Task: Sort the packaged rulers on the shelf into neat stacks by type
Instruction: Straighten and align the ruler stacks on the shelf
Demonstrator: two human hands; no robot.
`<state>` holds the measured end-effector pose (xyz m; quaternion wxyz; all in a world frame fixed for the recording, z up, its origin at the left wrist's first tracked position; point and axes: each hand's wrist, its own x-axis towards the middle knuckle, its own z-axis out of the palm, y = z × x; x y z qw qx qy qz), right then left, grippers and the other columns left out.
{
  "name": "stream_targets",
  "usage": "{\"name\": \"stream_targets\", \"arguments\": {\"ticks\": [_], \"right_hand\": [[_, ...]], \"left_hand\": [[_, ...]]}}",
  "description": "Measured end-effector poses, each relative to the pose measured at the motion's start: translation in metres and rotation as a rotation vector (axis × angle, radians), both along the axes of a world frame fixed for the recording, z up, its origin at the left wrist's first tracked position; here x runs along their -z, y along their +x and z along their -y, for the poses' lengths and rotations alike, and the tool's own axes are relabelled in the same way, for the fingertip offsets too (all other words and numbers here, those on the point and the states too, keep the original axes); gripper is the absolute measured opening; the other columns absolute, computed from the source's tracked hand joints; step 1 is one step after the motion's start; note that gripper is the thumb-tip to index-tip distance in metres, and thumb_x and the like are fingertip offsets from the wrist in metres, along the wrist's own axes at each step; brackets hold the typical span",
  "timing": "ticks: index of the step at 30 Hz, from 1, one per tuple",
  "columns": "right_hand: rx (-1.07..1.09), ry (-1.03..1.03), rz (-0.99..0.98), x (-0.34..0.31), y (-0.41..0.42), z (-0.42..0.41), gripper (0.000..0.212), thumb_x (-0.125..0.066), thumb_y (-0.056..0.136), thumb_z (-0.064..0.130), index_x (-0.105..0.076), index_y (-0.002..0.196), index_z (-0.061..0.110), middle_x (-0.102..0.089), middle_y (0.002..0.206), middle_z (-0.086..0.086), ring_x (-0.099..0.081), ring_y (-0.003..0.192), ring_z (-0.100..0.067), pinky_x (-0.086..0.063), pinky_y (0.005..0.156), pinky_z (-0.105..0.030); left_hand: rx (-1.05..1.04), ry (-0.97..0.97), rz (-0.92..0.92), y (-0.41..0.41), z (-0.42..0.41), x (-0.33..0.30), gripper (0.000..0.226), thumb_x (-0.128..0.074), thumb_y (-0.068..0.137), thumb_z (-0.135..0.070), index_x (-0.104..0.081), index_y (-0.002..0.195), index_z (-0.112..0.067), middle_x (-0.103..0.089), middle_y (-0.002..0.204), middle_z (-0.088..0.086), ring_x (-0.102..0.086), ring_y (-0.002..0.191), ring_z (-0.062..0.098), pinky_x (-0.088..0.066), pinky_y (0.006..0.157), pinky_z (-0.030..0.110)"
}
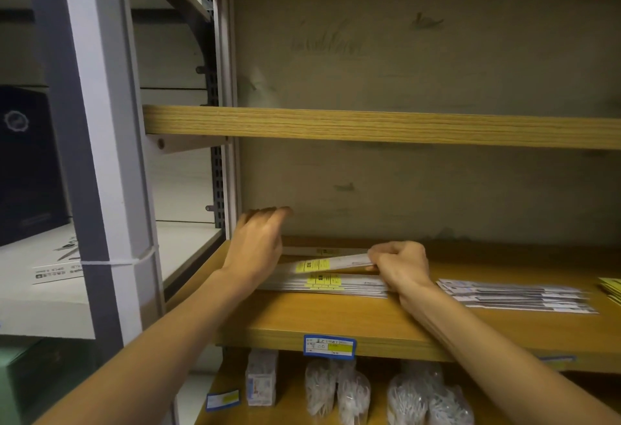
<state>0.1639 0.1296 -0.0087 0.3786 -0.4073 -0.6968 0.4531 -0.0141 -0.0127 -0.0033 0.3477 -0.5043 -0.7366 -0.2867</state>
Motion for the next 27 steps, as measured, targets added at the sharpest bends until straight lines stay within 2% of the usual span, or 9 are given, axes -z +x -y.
{"name": "stream_targets", "arguments": {"ticks": [2,5,9,12,20,24,27], "right_hand": [[-0.021,0.087,0.065,0.002,0.002,-0.001,0.009,-0.063,0.090,0.016,-0.072,0.091,0.018,-0.069,0.086,0.003,-0.059,0.082,-0.009,-0.045,0.070,-0.024],[-0.085,0.225,0.162,0.002,0.006,-0.002,0.009,-0.063,0.092,0.021,-0.072,0.094,0.018,-0.071,0.081,0.005,-0.060,0.075,-0.002,-0.040,0.057,-0.015],[-0.048,0.527,0.381,0.003,0.011,-0.005,0.011,-0.063,0.089,0.033,-0.072,0.093,0.027,-0.069,0.080,0.010,-0.064,0.081,-0.008,-0.048,0.066,-0.024],[-0.039,0.633,0.472,0.003,0.014,-0.008,0.015,-0.064,0.088,0.036,-0.070,0.100,0.029,-0.069,0.088,0.010,-0.062,0.087,-0.010,-0.047,0.069,-0.025],[-0.046,0.573,0.332,0.000,0.007,-0.034,0.011,-0.066,0.087,0.033,-0.073,0.093,0.026,-0.068,0.080,0.011,-0.063,0.076,-0.007,-0.054,0.068,-0.027],[-0.060,0.487,0.285,-0.002,0.004,-0.050,0.010,-0.066,0.084,0.036,-0.073,0.088,0.030,-0.071,0.088,0.010,-0.065,0.087,-0.012,-0.056,0.078,-0.032],[-0.054,0.456,0.265,-0.003,0.003,-0.059,0.011,-0.067,0.082,0.036,-0.073,0.088,0.029,-0.071,0.092,0.010,-0.065,0.092,-0.014,-0.055,0.081,-0.031]], "left_hand": [[0.003,-0.015,0.007,0.000,-0.003,0.001,0.045,-0.054,0.085,0.008,-0.058,0.125,-0.012,-0.069,0.107,0.006,-0.063,0.102,0.026,-0.038,0.105,0.042],[-0.005,-0.031,0.007,-0.003,-0.009,0.001,0.044,-0.053,0.085,0.007,-0.059,0.124,-0.012,-0.070,0.105,0.007,-0.064,0.099,0.027,-0.041,0.102,0.043],[0.000,-0.052,0.020,-0.007,-0.018,-0.001,0.046,-0.052,0.082,0.009,-0.060,0.122,-0.012,-0.070,0.105,0.008,-0.063,0.096,0.030,-0.046,0.095,0.042],[0.001,-0.098,0.084,-0.010,-0.025,-0.003,0.050,-0.049,0.085,0.005,-0.054,0.129,-0.018,-0.066,0.114,0.005,-0.059,0.103,0.028,-0.051,0.088,0.040],[0.046,-0.268,0.156,-0.020,-0.052,0.000,0.034,-0.044,0.097,-0.014,-0.053,0.129,-0.022,-0.057,0.131,-0.001,-0.054,0.117,0.021,-0.045,0.097,0.034],[0.069,-0.422,0.234,-0.024,-0.063,0.000,0.027,-0.047,0.099,-0.022,-0.056,0.124,-0.022,-0.059,0.125,0.000,-0.055,0.110,0.020,-0.045,0.093,0.033],[0.031,-0.548,0.286,-0.028,-0.069,0.002,0.036,-0.047,0.099,-0.030,-0.047,0.135,-0.026,-0.050,0.137,0.000,-0.045,0.123,0.021,-0.038,0.102,0.032]]}}
